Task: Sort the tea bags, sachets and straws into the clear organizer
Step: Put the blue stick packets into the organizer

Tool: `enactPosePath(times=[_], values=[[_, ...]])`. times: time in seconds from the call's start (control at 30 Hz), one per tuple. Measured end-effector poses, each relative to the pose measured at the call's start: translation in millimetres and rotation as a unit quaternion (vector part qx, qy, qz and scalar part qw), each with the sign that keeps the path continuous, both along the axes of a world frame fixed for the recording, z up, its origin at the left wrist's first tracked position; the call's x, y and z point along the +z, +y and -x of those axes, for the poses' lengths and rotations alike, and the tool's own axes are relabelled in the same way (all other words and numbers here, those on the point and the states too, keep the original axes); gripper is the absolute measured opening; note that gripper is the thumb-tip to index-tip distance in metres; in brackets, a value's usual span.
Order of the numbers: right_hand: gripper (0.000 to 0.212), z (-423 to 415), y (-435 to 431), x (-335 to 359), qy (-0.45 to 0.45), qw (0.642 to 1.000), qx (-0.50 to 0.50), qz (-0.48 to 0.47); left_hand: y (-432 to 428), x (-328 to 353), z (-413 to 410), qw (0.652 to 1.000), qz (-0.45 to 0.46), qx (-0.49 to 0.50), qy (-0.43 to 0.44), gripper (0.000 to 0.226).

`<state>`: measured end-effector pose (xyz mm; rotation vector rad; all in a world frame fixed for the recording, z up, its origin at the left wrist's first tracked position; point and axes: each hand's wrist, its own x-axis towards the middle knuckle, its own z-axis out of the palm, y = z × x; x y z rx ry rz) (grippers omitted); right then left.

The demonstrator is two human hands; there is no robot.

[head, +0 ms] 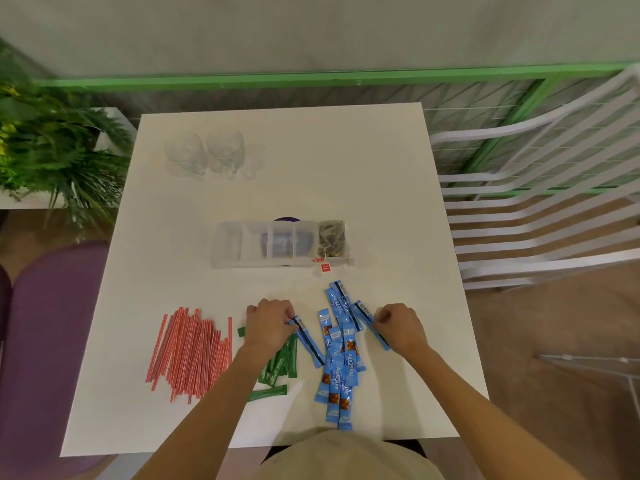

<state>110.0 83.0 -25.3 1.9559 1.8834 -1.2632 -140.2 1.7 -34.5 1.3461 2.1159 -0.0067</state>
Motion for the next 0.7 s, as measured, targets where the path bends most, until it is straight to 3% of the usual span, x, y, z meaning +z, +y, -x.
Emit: enactPosePath(times=[0.13,0.3,0.37,0.47,0.57,0.7], values=[[0.029,-3.3,-0.3,1.8,0.04,0.998,-0.043,-0.012,0.1,-2.4,1.8,0.999,-0.017,0.007,-0.026,0.008],[0.014,2.6,2.3,7.7,0.125,0.987,-0.099,-0.009,0.4,0.3,2.9,0.993,-0.062,0.013,-0.098,0.008],[0.012,10.1,2.8,11.9,0.172,0.979,-0.112,0.01,1.8,7.7,0.9,0.975,-0.081,0.063,-0.199,0.014],[0.012,25.2,2.5,19.0,0.228,0.967,-0.113,0.028,2.4,20.6,-4.1,0.949,-0.087,0.115,-0.281,0.018],[0.02,41.2,2.8,24.4,0.259,0.96,-0.098,0.044,2.0,27.5,-5.6,0.924,-0.109,0.158,-0.33,0.014],[0.015,58.7,12.2,29.7,0.263,0.962,-0.07,0.034,9.0,38.2,2.3,0.906,-0.159,0.189,-0.343,0.014]])
